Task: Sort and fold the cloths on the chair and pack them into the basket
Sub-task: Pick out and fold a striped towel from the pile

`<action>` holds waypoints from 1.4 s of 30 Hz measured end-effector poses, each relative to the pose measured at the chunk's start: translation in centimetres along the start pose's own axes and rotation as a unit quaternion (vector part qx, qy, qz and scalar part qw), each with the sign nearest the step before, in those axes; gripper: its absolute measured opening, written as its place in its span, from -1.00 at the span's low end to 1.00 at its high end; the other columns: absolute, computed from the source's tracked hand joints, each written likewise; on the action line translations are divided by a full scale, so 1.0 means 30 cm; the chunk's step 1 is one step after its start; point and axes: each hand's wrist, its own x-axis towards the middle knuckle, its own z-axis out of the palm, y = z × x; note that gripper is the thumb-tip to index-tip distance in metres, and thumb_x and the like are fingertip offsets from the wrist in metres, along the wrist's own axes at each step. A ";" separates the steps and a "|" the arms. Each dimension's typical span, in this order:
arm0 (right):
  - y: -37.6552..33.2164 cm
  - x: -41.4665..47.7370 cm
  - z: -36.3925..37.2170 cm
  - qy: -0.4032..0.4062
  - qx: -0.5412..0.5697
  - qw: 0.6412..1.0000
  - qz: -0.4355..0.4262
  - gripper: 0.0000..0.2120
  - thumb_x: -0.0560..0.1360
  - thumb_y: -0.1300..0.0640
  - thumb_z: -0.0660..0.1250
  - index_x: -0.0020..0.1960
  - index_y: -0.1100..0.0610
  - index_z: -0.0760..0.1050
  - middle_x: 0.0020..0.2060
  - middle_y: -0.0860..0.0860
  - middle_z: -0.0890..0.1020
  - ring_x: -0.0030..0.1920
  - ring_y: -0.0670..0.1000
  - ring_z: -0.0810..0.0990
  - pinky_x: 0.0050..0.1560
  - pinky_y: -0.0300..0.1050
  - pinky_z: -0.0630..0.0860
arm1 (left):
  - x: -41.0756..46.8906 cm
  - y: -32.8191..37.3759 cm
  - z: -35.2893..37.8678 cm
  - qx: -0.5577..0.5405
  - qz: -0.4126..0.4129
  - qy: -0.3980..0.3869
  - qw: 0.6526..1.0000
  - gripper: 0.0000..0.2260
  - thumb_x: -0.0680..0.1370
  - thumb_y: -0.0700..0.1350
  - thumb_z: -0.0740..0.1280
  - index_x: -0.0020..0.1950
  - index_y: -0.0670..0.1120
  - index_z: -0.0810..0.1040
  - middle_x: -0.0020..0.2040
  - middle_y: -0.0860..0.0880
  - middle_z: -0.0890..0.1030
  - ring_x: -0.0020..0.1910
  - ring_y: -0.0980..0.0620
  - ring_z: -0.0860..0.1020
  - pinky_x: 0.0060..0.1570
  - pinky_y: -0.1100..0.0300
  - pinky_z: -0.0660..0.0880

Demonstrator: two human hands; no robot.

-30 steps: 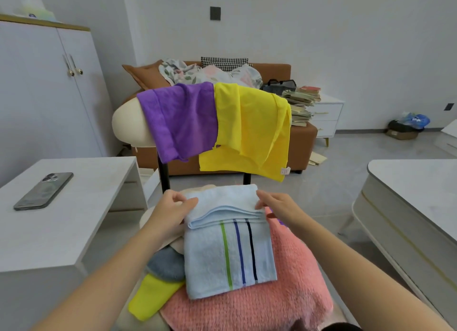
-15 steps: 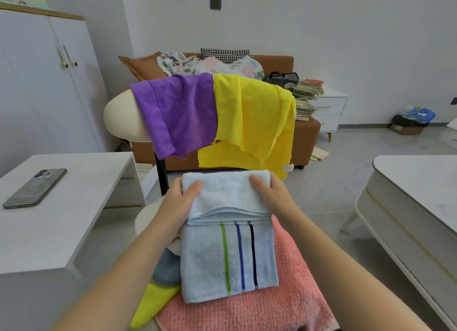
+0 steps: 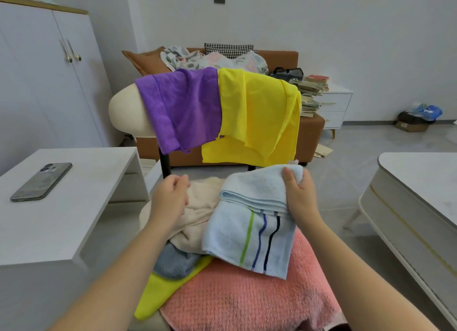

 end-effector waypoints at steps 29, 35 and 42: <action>-0.176 -0.036 -0.038 -0.097 0.166 0.972 0.137 -0.69 0.58 -0.09 0.19 0.12 0.12 0.52 0.15 0.13 0.58 0.07 0.10 0.59 -0.10 -0.15 0.56 | 0.032 0.205 0.038 -0.101 0.221 -0.138 0.960 -0.78 0.36 -0.22 0.29 -0.28 0.11 0.61 -0.33 0.25 0.62 -0.29 0.29 0.52 -0.23 0.37 0.45; -0.182 -0.080 -0.021 -0.167 0.168 0.961 0.147 -0.80 0.60 -0.01 0.19 -0.04 0.06 0.53 -0.16 0.00 0.68 -0.14 -0.03 0.65 -0.10 -0.12 0.59 | 0.017 0.186 -0.055 -0.196 0.016 -0.271 0.942 -0.73 0.56 -0.37 0.15 0.04 -0.10 0.56 -0.07 -0.04 0.62 -0.10 0.06 0.57 -0.21 0.28 0.52; -0.177 -0.065 0.006 -0.153 0.155 0.959 0.183 -0.76 0.61 -0.03 0.18 -0.01 0.11 0.52 -0.18 0.04 0.66 -0.19 -0.02 0.64 -0.25 -0.17 0.57 | -0.023 0.192 -0.061 -0.165 -0.213 -0.384 0.883 -0.53 0.57 0.22 0.12 0.23 -0.08 0.55 -0.09 -0.02 0.69 -0.15 0.02 0.65 -0.17 0.11 0.56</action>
